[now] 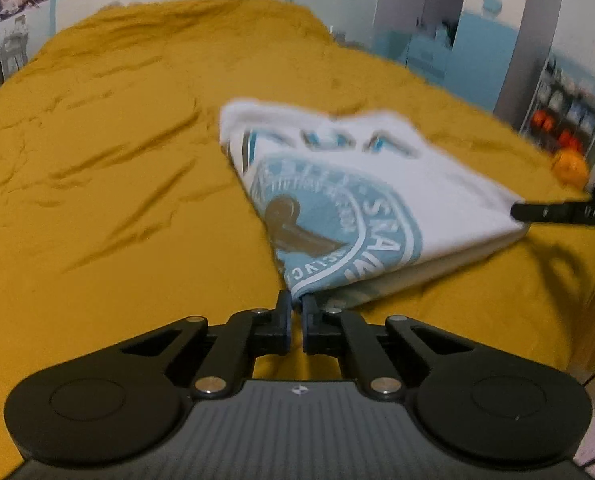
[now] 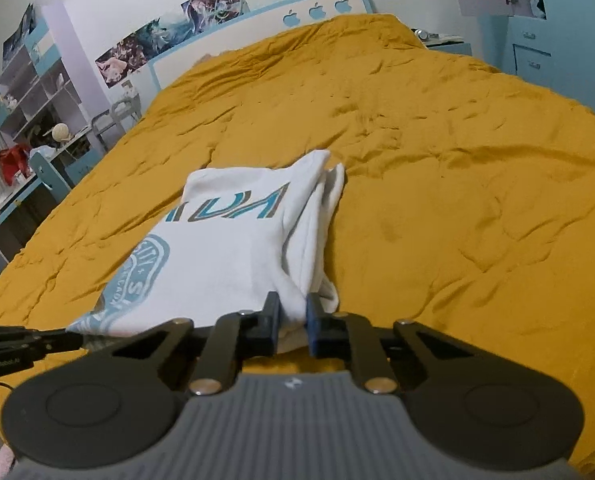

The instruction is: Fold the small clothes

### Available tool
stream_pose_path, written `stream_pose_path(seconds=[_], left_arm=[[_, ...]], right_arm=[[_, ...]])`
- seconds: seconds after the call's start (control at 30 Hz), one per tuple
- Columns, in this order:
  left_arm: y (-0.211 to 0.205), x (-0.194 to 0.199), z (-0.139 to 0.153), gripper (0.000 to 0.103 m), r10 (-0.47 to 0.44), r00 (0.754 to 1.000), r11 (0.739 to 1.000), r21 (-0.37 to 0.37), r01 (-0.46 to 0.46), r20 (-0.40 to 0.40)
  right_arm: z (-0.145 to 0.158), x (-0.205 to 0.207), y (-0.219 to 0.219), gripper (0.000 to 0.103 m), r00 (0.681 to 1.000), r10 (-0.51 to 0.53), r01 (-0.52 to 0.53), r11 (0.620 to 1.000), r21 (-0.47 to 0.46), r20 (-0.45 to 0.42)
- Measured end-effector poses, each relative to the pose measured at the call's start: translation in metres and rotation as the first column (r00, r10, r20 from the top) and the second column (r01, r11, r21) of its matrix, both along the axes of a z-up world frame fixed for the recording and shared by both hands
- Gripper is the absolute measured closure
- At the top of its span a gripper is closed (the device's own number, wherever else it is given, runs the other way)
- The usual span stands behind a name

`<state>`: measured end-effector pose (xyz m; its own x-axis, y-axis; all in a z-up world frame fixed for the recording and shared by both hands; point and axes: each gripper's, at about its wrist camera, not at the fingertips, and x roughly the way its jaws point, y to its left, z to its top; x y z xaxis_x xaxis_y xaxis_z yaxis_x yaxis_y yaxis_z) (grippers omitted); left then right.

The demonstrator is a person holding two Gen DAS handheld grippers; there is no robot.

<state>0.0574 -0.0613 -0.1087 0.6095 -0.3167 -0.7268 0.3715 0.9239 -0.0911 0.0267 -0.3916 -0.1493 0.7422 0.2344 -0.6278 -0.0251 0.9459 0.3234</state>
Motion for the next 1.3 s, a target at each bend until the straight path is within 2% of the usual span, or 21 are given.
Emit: stream_pose_path(seconds=[0.1,0.2,0.27,0.33,0.4,0.47,0.53,0.6,0.7,0.8,0.83,0.87,1.0,1.07,1.13,1.2,1.23,1.3], left_arm=[[0.0,0.001,-0.019,0.099,0.01,0.998,1.0,0.022,-0.009,-0.054],[0.01,-0.001,-0.016,0.1,0.025,0.997,1.0,-0.006,-0.026,-0.071],[0.02,-0.003,-0.007,0.1,0.019,0.996,0.999,-0.049,-0.023,-0.082],[0.029,-0.005,0.009,0.099,0.023,0.997,0.996,-0.081,-0.029,-0.07],[0.033,-0.004,0.027,0.098,0.026,0.999,0.993,-0.117,-0.03,-0.034],[0.034,0.001,0.039,0.097,0.02,1.0,0.983,-0.183,-0.021,-0.008],[0.03,0.012,0.043,0.097,0.003,1.0,0.967,-0.256,-0.003,-0.002],[0.022,0.022,0.038,0.096,-0.018,1.0,0.951,-0.31,0.012,-0.016],[0.01,0.038,0.021,0.091,-0.042,0.996,0.927,-0.376,0.007,-0.084],[0.005,0.045,-0.002,0.089,-0.024,0.988,0.931,-0.363,-0.034,-0.154],[0.005,0.045,-0.01,0.087,-0.018,0.985,0.936,-0.35,-0.043,-0.169],[0.006,0.046,-0.018,0.087,-0.013,0.984,0.937,-0.346,-0.05,-0.179],[0.017,0.048,-0.033,0.087,-0.004,0.977,0.913,-0.399,-0.084,-0.214],[0.022,0.054,-0.026,0.086,-0.013,0.973,0.9,-0.427,-0.09,-0.232],[0.034,0.063,-0.012,0.072,-0.012,0.978,0.875,-0.475,-0.089,-0.207],[0.047,0.081,-0.001,0.04,0.024,0.986,0.862,-0.497,-0.105,-0.167],[0.053,0.096,0.002,0.037,0.04,0.988,0.862,-0.494,-0.111,-0.151],[0.057,0.131,0.003,0.036,0.065,0.99,0.865,-0.488,-0.118,-0.124]], right_arm=[[-0.018,0.003,-0.006,0.096,0.999,-0.022,0.023,0.999,0.028,-0.05],[-0.019,0.001,-0.009,0.094,0.998,-0.033,0.036,0.998,0.046,-0.055],[-0.014,-0.001,-0.009,0.088,0.998,-0.031,0.034,0.998,0.044,-0.052],[0.001,-0.008,-0.009,0.087,0.999,-0.04,0.04,0.999,0.029,-0.018],[0.02,-0.014,-0.005,0.084,0.998,-0.042,0.042,0.999,-0.01,0.053],[0.034,-0.015,0.003,0.083,0.993,-0.014,0.018,0.999,-0.027,0.116],[0.04,-0.009,0.012,0.082,0.99,0.036,-0.033,0.999,-0.028,0.137],[0.036,0.001,0.024,0.081,0.99,0.074,-0.069,0.997,-0.044,0.116],[0.018,0.014,0.032,0.081,0.994,0.095,-0.092,0.994,-0.05,0.058],[-0.003,0.019,0.028,0.083,0.998,0.058,-0.058,0.995,-0.087,-0.012],[-0.009,0.019,0.026,0.088,0.998,0.053,-0.055,0.994,-0.091,-0.028],[-0.013,0.019,0.025,0.088,0.998,0.054,-0.057,0.994,-0.09,-0.034],[-0.014,0.021,0.032,0.088,0.997,0.062,-0.068,0.99,-0.126,-0.048],[-0.003,0.024,0.033,0.08,0.996,0.074,-0.078,0.991,-0.108,-0.045],[0.011,0.033,0.028,0.059,0.997,0.079,-0.079,0.995,-0.065,-0.004],[0.025,0.05,0.018,0.048,0.997,0.056,-0.054,0.998,-0.04,0.049],[0.029,0.062,0.012,0.046,0.997,0.044,-0.043,0.999,-0.022,0.064],[0.031,0.093,-0.003,0.045,0.997,0.013,-0.015,1.0,0.028,0.073]])
